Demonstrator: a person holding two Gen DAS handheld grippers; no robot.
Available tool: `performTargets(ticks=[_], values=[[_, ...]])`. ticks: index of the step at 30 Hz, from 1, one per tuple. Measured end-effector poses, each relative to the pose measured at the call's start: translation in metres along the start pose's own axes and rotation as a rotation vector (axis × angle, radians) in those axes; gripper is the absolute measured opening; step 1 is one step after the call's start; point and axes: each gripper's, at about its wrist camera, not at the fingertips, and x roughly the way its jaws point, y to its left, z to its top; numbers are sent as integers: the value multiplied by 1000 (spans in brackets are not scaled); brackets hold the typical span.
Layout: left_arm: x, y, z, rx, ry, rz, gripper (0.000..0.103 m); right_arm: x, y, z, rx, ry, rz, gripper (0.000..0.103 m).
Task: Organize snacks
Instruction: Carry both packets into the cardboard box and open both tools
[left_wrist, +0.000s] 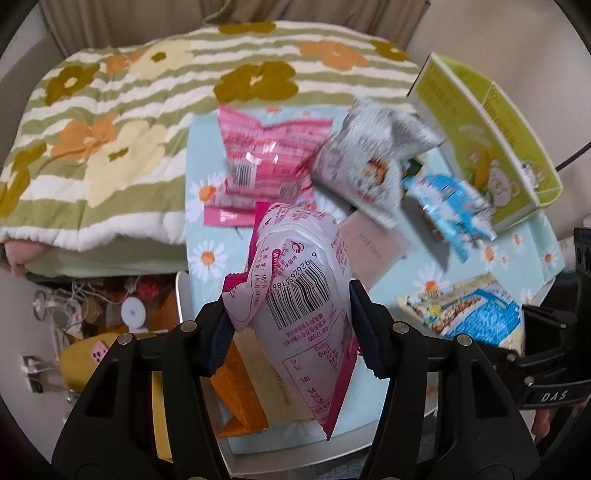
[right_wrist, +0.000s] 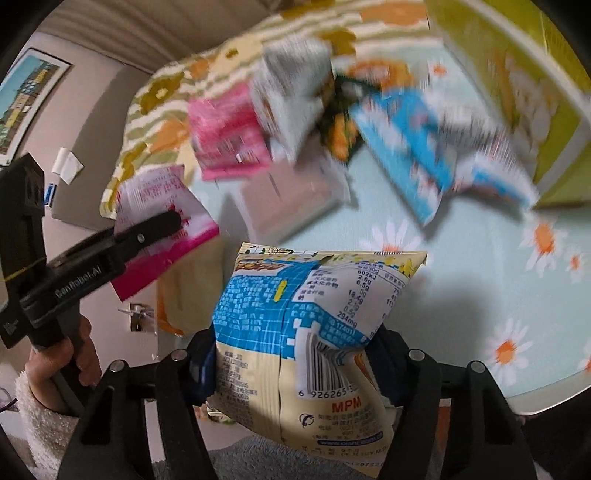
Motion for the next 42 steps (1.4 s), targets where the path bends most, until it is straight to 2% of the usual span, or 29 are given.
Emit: performTargets(ticks=[6,12,19,25,33,39,42], values=[[-34,-24,26,40,-88,-18,53,-44,5,23,-51,-127,-15,62],[-59,-61,61,48,-160,-34,53,-92,-11,56,-97,-239,-14,61],[-67,-127,103,28,-232,-32,53,-154,-63,96,-151,-334,-7,61],[-53,-196,143,-10,-271,-66,54,-197,-117,129,-180,-376,-13,61],[-5,-276,183,-55,-226,-114,54,-222,-191,173,-158,-373,-21,61],[39,-316,205,-29,-155,-127,54,-222,-236,193,-80,-370,7,61],[58,-328,211,-13,-123,-143,54,-218,-249,198,-57,-362,-6,61]])
